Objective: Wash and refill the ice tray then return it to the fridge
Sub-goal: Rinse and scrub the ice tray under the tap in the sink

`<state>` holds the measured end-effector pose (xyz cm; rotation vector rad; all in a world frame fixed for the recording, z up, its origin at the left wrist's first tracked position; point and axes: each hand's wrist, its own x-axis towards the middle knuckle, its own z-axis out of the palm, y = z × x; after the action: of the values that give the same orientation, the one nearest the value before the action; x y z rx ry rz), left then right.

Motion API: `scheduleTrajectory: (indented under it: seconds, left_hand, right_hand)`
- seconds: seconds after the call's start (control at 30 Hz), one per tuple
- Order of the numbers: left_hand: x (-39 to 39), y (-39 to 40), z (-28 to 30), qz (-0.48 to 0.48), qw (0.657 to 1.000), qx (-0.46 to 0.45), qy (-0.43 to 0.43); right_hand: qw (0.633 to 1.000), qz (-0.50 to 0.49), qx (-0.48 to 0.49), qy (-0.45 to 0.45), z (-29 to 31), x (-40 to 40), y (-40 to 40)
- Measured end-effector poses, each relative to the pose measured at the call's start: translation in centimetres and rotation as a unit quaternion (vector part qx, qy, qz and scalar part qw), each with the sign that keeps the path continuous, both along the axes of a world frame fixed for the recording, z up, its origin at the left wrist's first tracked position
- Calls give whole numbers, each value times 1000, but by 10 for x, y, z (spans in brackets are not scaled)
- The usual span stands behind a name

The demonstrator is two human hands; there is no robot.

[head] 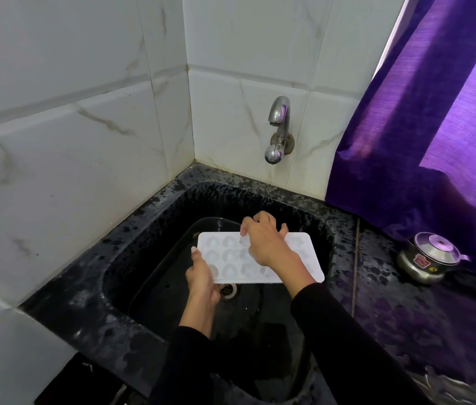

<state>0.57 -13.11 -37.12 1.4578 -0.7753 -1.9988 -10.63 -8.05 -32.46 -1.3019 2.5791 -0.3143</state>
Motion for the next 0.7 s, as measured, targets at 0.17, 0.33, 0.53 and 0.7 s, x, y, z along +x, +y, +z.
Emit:
scheduleTrajectory:
  seconds: [0.17, 0.33, 0.53, 0.7]
  left_hand:
    - [-1, 0, 3, 6, 1000, -3, 3]
    - [1, -1, 2, 4, 1000, -2, 2]
    - [3, -1, 1, -6, 1000, 1, -4]
    - [3, 0, 0, -12, 1000, 2, -7]
  right_hand:
    - [999, 43, 24, 3, -2, 11, -12]
    - [996, 62, 67, 18, -6, 15, -16]
    - [995, 59, 70, 26, -9, 12, -15]
    - [994, 55, 85, 35, -7, 12, -18]
